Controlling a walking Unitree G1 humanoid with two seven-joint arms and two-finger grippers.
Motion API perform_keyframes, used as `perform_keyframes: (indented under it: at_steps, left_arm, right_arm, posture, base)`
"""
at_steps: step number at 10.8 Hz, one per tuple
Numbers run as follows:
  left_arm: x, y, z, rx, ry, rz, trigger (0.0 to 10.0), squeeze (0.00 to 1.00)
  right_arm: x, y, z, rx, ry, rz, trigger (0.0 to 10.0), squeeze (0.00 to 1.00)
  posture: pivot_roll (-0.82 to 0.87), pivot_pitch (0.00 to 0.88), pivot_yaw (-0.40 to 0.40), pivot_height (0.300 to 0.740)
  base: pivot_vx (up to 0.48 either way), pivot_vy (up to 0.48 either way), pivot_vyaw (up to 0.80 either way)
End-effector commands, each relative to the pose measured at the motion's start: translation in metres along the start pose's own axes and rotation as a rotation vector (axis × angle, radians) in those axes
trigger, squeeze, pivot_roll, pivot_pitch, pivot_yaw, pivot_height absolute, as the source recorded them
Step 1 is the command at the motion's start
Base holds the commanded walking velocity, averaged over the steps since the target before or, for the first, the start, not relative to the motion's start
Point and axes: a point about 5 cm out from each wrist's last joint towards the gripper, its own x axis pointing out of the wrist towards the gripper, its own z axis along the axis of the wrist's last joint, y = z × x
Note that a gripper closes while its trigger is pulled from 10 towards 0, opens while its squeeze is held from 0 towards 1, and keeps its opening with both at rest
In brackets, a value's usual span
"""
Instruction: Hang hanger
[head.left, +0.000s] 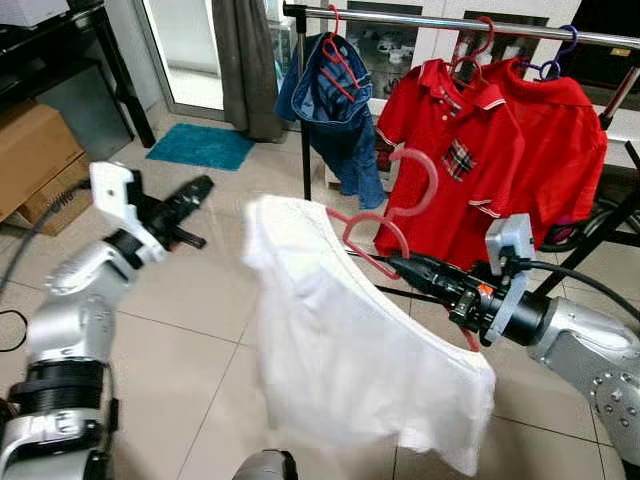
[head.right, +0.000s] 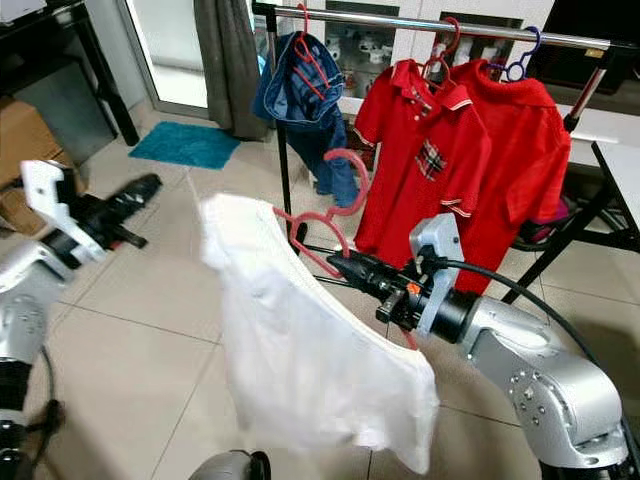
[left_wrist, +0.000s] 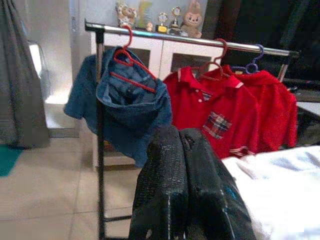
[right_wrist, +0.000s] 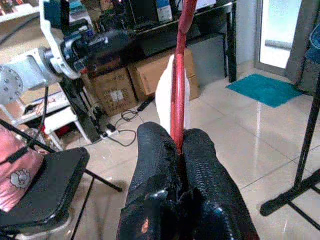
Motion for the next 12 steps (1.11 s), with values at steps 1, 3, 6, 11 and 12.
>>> perform_keyframes:
  at_steps: [1,3,6,11,12]
  left_arm:
    - [0.001,0.004,0.011,0.102,-0.015,0.02,0.0,0.0]
    - [0.003,0.014,0.023,0.11,-0.095,0.128,0.0,0.0]
    - [0.003,0.032,0.011,0.124,-0.002,0.298,0.0,0.0]
    - [0.007,-0.043,-0.026,0.192,0.144,0.119,10.0,0.0]
    - [0.008,-0.056,-0.03,0.208,0.154,0.109,10.0,0.0]
  right_arm:
    - [0.001,-0.001,0.003,-0.029,0.016,-0.009,10.0,0.0]
    - [0.001,0.0,0.0,-0.026,0.025,-0.004,10.0,0.0]
    - [0.0,0.005,0.006,-0.021,-0.024,0.034,10.0,0.0]
    - [0.002,-0.023,-0.016,0.02,-0.087,-0.479,10.0,0.0]
    - [0.002,-0.029,-0.029,0.077,-0.076,-0.605,10.0,0.0]
  posture:
    - [0.02,0.037,0.062,0.74]
    - [0.02,0.035,0.066,0.74]
    - [0.02,0.03,0.074,0.74]
    - [0.03,0.028,0.074,0.74]
    - [0.02,0.021,0.076,0.74]
  base:
    - [0.0,0.0,0.0]
    - [0.0,0.0,0.0]
    - [0.0,0.0,0.0]
    - [0.0,0.0,0.0]
    - [0.0,0.0,0.0]
